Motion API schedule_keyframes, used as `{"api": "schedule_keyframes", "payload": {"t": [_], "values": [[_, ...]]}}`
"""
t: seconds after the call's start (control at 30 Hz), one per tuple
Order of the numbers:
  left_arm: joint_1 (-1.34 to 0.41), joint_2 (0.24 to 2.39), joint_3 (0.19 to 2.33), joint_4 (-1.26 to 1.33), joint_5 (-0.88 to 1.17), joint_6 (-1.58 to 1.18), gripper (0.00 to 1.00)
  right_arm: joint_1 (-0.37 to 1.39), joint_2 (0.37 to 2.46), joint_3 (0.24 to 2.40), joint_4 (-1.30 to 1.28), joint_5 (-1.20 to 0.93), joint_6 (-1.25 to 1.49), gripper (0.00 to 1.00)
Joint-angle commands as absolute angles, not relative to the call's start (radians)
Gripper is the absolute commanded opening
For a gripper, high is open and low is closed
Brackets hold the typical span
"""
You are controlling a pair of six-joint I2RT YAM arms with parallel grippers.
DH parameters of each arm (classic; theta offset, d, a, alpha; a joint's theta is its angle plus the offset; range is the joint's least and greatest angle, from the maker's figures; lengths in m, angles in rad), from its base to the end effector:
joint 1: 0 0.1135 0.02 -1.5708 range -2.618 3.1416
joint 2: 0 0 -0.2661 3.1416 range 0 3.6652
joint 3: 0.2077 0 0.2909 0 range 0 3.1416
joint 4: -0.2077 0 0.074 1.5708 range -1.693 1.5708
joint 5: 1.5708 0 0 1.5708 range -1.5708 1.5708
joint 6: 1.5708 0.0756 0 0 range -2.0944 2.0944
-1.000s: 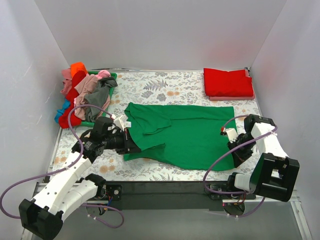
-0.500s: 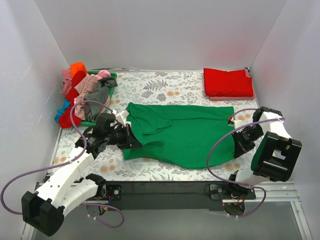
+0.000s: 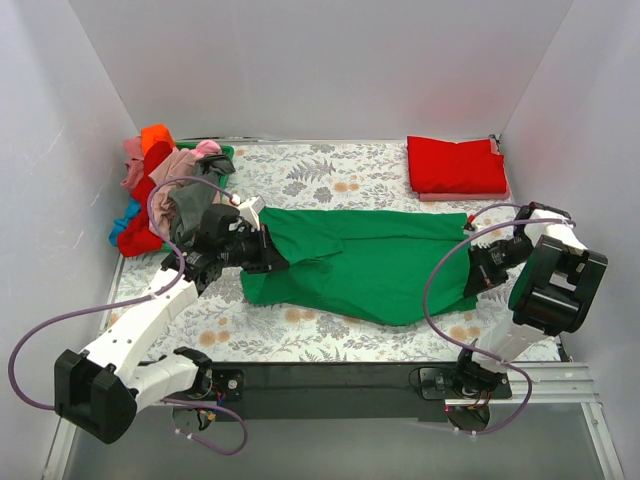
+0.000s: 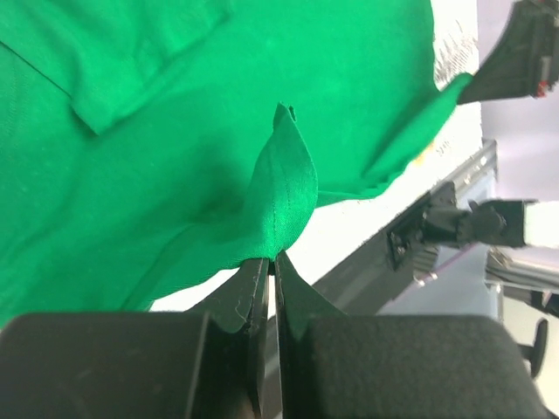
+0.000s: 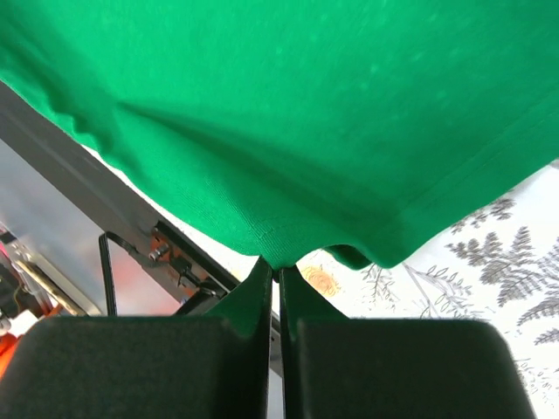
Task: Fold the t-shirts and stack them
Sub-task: Fold the tshirt
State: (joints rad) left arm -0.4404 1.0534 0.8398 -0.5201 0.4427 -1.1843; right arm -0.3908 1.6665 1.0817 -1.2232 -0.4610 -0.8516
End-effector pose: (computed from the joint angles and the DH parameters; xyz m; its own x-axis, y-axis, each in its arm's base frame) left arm 0.2440 -0.1508 0.2478 -0.8517 -0.5238 -0.0143 -0.3073 0.5214 -0.7960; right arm 0.2741 -0.0766 0.1335 -0.9214 -0.3491 -0.1705 -0.3877 0.7979 0.4616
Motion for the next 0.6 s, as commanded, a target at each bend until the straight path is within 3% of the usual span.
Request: {"api": "schedule_keyframes", "payload": {"t": [0.0,0.57], "values": [[-0.436,1.068,0.885,-0.486,0.382,-1.163,0.0,-0.413,1.689,1.127,-1.223,-0.521,-0.871,0.01],[-0.425,1.035,0.856,-0.364,0.293,-1.236,0.0,-0.502,1.715,1.075,-1.193,-0.589,-0.877,0.01]]}}
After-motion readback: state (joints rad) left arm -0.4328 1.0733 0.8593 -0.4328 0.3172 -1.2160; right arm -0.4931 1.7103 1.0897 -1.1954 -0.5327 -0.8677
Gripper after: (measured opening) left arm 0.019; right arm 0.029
